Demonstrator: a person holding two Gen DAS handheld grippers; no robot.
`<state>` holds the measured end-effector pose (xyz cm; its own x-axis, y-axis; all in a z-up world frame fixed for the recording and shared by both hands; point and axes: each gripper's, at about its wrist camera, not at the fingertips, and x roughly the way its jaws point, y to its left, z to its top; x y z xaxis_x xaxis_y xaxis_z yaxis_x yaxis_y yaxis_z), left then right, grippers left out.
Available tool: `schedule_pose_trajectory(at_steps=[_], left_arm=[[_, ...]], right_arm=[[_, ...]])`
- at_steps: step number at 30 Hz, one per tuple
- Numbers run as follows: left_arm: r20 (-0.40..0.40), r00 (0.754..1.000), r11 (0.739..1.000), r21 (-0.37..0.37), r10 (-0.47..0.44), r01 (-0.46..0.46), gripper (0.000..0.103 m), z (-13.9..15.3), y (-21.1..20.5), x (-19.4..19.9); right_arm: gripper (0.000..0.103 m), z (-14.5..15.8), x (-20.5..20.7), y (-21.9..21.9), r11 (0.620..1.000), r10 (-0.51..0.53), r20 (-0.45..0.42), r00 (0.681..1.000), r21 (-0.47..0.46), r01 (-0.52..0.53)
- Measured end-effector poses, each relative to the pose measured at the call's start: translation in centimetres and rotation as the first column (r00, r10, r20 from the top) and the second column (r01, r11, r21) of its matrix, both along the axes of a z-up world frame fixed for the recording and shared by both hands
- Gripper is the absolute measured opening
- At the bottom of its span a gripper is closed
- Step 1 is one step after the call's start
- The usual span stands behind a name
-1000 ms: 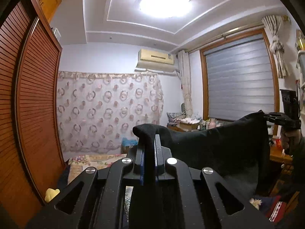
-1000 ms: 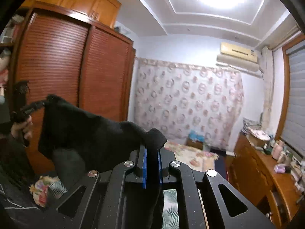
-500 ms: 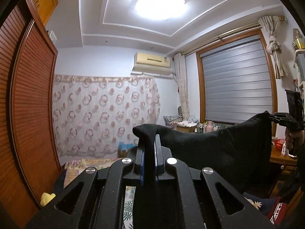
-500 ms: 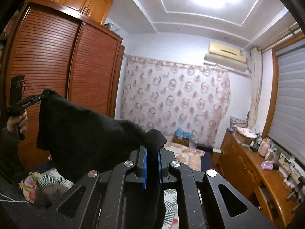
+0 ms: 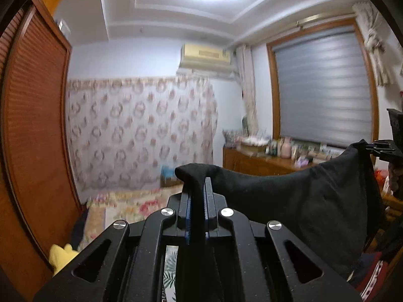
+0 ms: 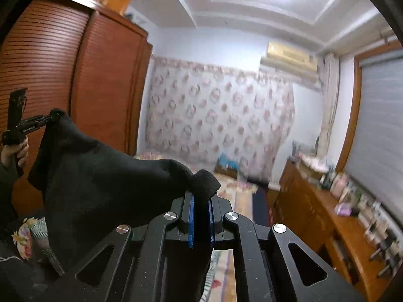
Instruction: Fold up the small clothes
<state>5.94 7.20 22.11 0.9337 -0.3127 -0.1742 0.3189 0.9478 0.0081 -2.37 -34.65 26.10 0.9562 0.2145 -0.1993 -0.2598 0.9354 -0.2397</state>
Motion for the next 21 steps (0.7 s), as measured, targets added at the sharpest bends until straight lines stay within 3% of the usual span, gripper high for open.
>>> schedule_pose_trajectory(at_steps=[5, 9, 13, 18, 21], left_arm=[[-0.179, 0.983, 0.998, 0.050, 0.033, -0.025, 0.008, -9.7, -2.2, 10.4], [-0.301, 0.951, 0.994, 0.105, 0.064, -0.034, 0.008, -16.4, -3.8, 17.1], [-0.352, 0.932, 0.990, 0.136, 0.084, -0.038, 0.008, -19.0, -5.3, 20.2], [-0.382, 0.920, 0.987, 0.155, 0.088, -0.030, 0.008, -19.8, -6.2, 22.2], [-0.404, 0.911, 0.988, 0.152, 0.087, -0.027, 0.008, -20.2, -6.2, 23.5]], right_arm=[[0.008, -8.2, 11.7, -0.1, 0.999, -0.012, -0.180, 0.984, 0.035, 0.019], [0.008, -14.1, 20.6, -0.3, 0.996, -0.041, -0.296, 0.954, 0.066, 0.064], [0.008, -17.3, 27.2, -0.9, 0.989, -0.063, -0.395, 0.916, 0.101, 0.111], [0.009, -16.2, 31.3, -1.5, 0.984, -0.064, -0.438, 0.896, 0.124, 0.131], [0.009, -15.9, 31.6, -1.5, 0.984, -0.064, -0.448, 0.891, 0.118, 0.130]])
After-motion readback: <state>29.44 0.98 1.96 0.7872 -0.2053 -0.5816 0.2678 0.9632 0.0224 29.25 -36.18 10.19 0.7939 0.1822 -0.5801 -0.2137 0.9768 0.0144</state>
